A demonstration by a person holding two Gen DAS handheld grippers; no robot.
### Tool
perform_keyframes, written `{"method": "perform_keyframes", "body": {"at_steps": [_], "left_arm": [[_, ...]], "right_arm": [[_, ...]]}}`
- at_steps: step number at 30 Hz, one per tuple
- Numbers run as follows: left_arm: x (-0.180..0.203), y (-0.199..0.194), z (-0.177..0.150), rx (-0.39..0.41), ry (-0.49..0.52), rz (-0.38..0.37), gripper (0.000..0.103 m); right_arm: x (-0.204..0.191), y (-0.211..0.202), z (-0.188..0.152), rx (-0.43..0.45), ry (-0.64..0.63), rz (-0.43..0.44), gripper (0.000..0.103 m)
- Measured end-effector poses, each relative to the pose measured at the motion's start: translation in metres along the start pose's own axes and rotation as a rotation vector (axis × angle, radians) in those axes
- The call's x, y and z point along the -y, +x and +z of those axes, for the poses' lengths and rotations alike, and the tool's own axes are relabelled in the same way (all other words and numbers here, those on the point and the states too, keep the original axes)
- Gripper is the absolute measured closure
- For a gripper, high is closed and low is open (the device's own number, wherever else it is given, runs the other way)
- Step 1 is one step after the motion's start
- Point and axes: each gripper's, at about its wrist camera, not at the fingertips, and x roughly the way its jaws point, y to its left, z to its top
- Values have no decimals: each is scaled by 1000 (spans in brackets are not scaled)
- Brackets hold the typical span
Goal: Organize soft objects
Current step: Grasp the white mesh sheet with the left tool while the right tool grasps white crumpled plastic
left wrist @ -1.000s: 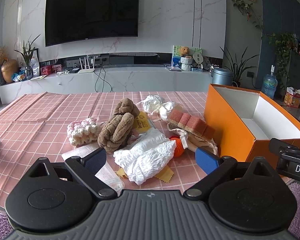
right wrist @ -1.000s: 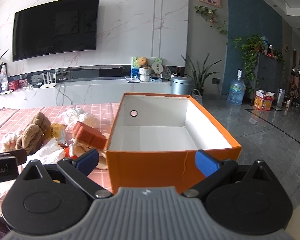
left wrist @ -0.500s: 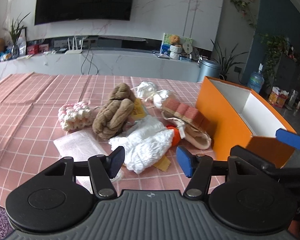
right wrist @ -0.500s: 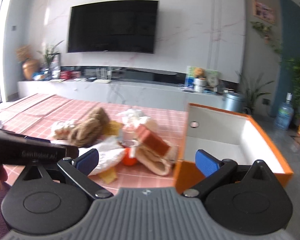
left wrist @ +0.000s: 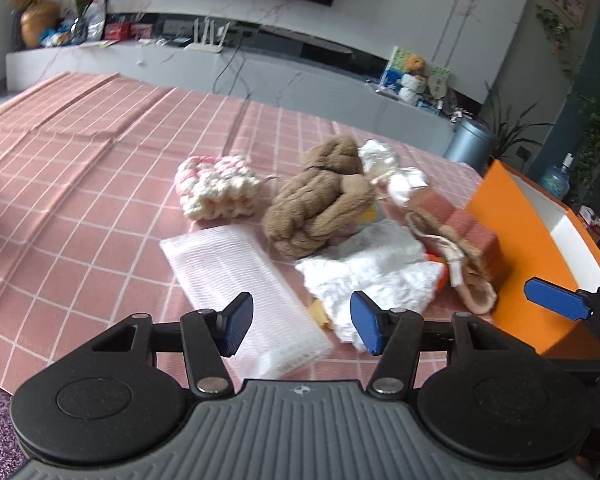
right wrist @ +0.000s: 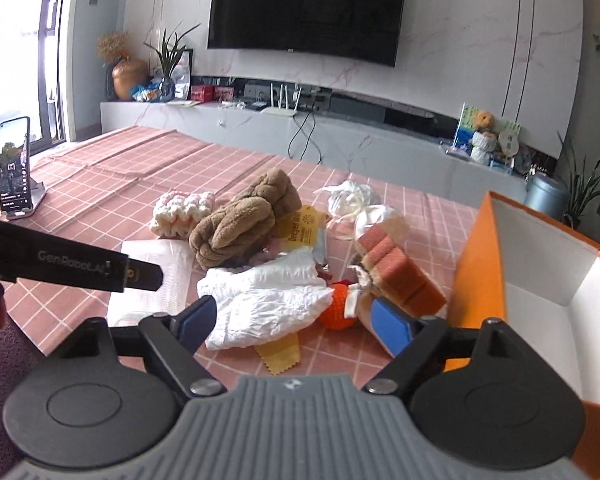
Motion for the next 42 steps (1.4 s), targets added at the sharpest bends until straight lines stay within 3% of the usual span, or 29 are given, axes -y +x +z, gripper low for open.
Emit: {"method": "perform_keyframes", "body": {"at_steps": [2,5,7,14,19,22,24,26,29,31,35,37,39,42], "left_arm": [[-7,4,2,-6,-26,29,25],[-15,13,4,-22,-53,72,20],[-20,20,6,-32,-64,90,16],[-21,52,11,-70,-52,153,15],[-13,66,5,-72,15,218,18],[-7,68,3,-59,65,229,31],[-5,68,2,-43,92,243,50],[-7,68,3,-25,93,236,85],[-9,68,3,-12,105,222,99],[-9,67,3,-7,98,214,101],[-6,56,4,31,109,183,101],[-5,55,5,18,104,170,101],[-7,54,5,15,91,164,101],[-7,53,6,15,90,167,101]], "right_arm": [[1,14,5,-28,14,14,20],[-2,29,9,-41,13,16,20],[-3,37,10,-50,15,22,25],[-1,56,4,-89,20,22,31],[0,59,4,-82,16,24,31],[1,62,4,-88,18,32,31],[3,64,2,-94,33,36,31],[5,65,2,-103,55,38,31],[8,66,0,-109,85,44,22],[8,70,1,-113,96,45,17],[0,80,8,-98,71,58,17],[-7,88,12,-91,44,51,16],[-12,96,16,-83,20,57,8],[-19,109,18,-89,-25,52,7]]}}
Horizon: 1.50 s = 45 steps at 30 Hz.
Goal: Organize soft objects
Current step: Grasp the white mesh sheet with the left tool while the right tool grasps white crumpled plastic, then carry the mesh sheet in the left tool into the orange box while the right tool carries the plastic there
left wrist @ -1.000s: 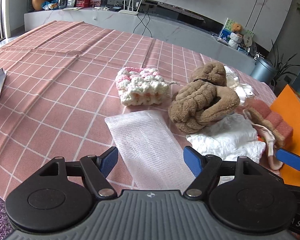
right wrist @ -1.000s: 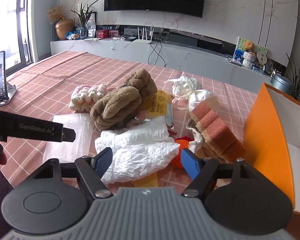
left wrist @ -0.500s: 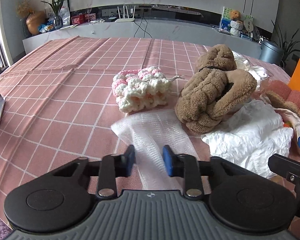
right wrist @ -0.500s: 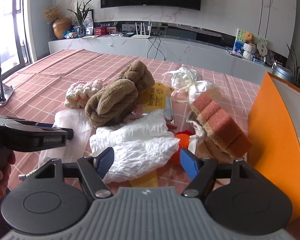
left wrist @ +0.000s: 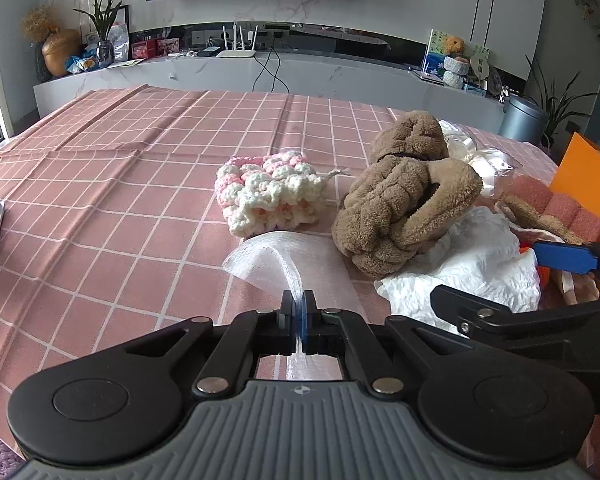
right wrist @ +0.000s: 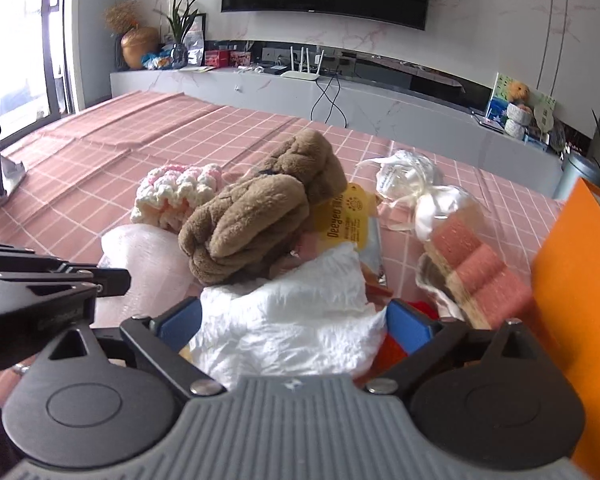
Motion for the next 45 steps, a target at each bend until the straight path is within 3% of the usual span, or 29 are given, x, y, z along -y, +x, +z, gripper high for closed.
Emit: {"method": "perform_keyframes", "body": {"at_steps": [4,8,10,11,16,23,45], "left_arm": [[2,-3,-1,5,4,-5,101],[3,-5,-1,4,2,-16,101],[4,-7,-2,7,3,-21,101],[4,-9,-2,11,3,-22,101],[3,-18,-1,29,-2,-26,101],[4,-34,1,61,-2,-32,101],[28,-94,21,219,64,-72,101]], "right_arm": [[0,3,2,3,1,-3,23],[-2,-3,2,22,-35,-10,53],[-3,-7,4,33,-49,-17,76],[-3,-9,5,33,-57,-12,102],[-6,-16,5,39,-83,-13,103],[2,-48,11,117,-58,-23,103],[75,-146,25,289,105,-64,103]]}}
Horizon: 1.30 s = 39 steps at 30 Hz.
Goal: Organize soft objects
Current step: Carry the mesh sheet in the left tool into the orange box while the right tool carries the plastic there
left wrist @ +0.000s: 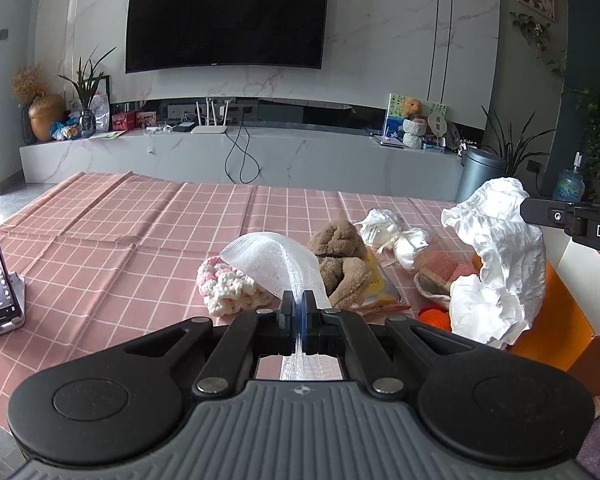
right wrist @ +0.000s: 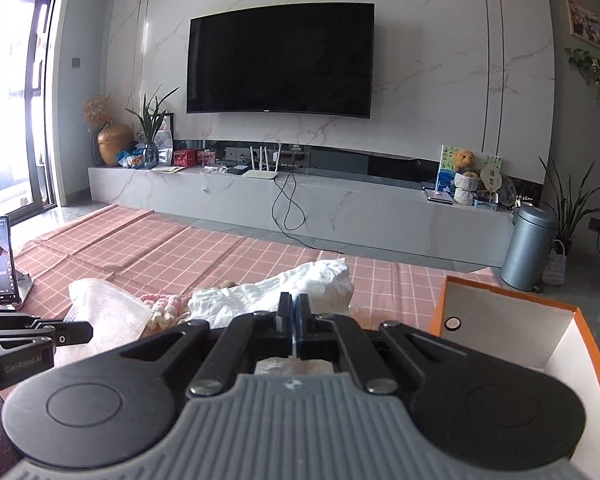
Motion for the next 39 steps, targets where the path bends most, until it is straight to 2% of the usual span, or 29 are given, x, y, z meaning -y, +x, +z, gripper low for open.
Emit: {"method": "perform_keyframes", "body": {"at_steps": [6,14,20,26,35,39], "left_arm": [[25,-8,17,43,43,-63,101],[91,-5,39,96,149,-210,101],[131,14,45,81,192,-307,101],[142,50,48,-38,177,-439,101],[174,71,51,-106,228,-539,101],[196,83,54,-170,248,-574,101]], "right_arm": [[27,-24,6,39,23,-39,103],[73,-56,20,89,8,-133,103],[113,-62,18,61,-11,-212,103],[159,-45,-5,-59,75,-231,103],[190,-7,-52,-323,129,-165,103],[195,8,-61,-462,110,-133,103]]}}
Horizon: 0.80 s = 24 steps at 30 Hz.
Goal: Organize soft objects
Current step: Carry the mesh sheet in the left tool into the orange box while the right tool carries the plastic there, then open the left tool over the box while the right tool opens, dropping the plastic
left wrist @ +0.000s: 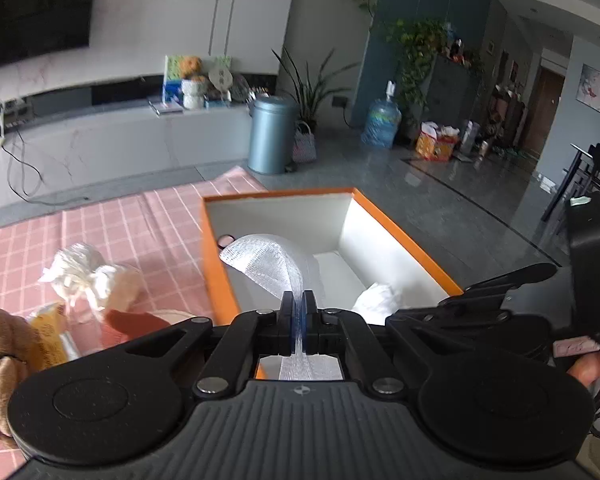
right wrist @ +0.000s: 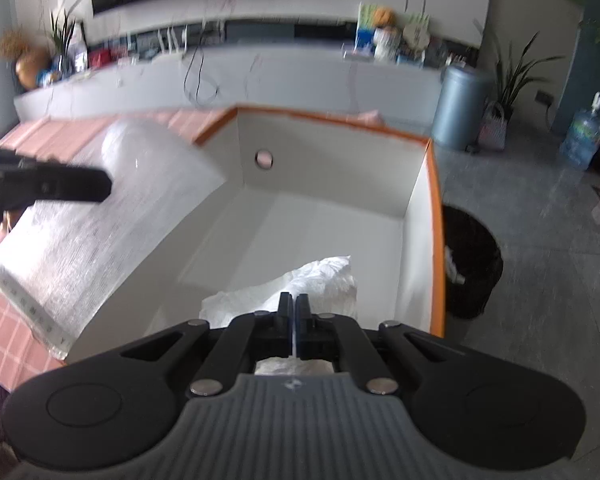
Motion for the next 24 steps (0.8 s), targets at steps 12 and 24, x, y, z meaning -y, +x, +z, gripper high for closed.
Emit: {"method": "perform_keyframes", "body": {"at_steps": [12,24], "left_arm": [[21,55,-3,-275,51,-22,97],[35,66,-11,-378,170,75,58]], "right_arm": [[-4,27,10,-283,-110,69,103],[-2,24,17,-284,-143,43,72]]}}
